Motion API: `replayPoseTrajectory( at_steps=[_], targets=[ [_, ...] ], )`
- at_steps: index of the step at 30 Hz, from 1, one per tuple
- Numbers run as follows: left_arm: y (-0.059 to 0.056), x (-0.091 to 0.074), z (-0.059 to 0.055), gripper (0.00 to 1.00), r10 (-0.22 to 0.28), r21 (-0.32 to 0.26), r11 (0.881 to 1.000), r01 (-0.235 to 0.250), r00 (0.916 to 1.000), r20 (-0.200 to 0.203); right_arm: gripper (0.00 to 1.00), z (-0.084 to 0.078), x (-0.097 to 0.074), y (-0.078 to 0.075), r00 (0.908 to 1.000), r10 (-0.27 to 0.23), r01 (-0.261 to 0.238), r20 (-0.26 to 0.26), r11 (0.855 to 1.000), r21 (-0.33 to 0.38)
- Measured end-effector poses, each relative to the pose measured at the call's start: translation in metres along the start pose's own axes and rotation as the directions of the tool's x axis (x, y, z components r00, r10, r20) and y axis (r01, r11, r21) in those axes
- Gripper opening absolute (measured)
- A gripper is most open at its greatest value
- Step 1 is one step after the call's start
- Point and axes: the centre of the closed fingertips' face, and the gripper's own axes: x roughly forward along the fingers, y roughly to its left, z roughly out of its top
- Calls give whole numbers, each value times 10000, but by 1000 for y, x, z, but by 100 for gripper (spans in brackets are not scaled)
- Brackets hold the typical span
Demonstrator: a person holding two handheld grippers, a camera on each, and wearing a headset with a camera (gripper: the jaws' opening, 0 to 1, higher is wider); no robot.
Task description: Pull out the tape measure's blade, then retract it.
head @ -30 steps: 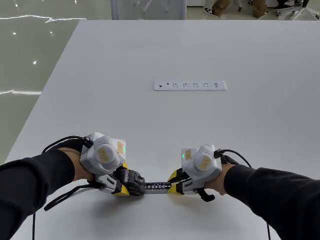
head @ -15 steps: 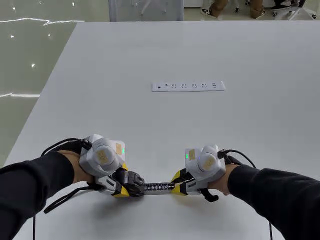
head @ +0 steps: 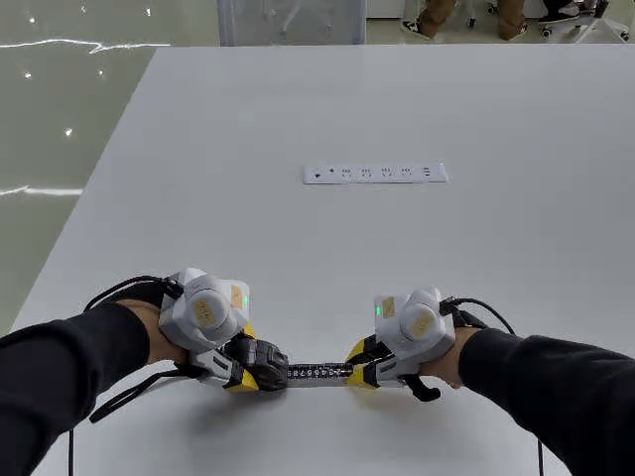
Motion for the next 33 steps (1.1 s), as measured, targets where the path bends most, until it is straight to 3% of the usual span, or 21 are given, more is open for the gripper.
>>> replayPoseTrajectory(
  at_steps=[33],
  targets=[
    [0,0,0,32,21,10,10000,-21,10000,-17,9,-12,-9,-1,9998,-77,77,-161,10000,45]
  ],
)
